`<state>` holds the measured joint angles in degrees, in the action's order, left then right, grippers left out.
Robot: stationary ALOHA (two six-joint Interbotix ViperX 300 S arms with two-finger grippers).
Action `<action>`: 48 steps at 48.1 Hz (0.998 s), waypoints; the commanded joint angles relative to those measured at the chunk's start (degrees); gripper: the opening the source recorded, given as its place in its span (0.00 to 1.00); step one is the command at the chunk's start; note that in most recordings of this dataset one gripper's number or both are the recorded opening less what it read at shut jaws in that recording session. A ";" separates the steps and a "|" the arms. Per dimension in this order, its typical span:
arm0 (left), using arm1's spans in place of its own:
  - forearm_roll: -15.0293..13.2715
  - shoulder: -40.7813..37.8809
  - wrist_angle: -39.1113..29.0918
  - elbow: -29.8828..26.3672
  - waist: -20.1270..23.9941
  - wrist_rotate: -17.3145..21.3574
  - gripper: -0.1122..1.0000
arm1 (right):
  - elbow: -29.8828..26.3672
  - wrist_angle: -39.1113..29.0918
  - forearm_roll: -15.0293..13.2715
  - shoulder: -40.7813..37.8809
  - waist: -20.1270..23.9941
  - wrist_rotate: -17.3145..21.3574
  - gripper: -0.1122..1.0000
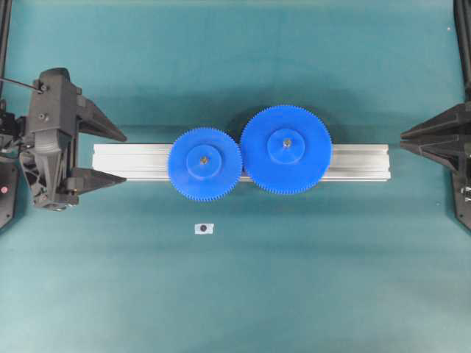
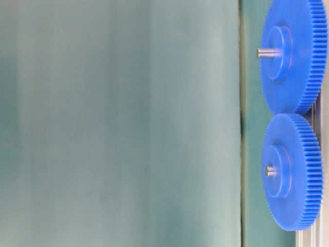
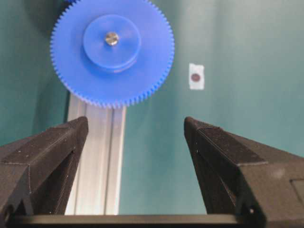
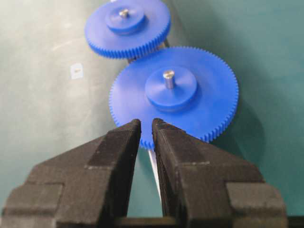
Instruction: Insert the small gear onto the shaft.
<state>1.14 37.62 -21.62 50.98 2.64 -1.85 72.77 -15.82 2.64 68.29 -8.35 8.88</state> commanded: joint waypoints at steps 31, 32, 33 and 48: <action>0.09 2.20 1.32 0.53 -0.97 -0.18 0.83 | -0.88 0.26 0.00 -0.44 -0.18 0.44 0.35; 0.09 2.20 1.32 0.53 -0.97 -0.18 0.83 | -0.88 0.26 0.00 -0.44 -0.18 0.44 0.35; 0.09 2.20 1.32 0.53 -0.97 -0.18 0.83 | -0.88 0.26 0.00 -0.44 -0.18 0.44 0.35; 0.09 2.11 1.58 0.88 -0.97 -0.09 0.83 | -0.97 0.26 0.00 -0.44 -0.18 0.44 0.35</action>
<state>1.14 39.64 -20.74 52.38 1.85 -1.93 72.77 -15.82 2.64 68.29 -8.35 8.88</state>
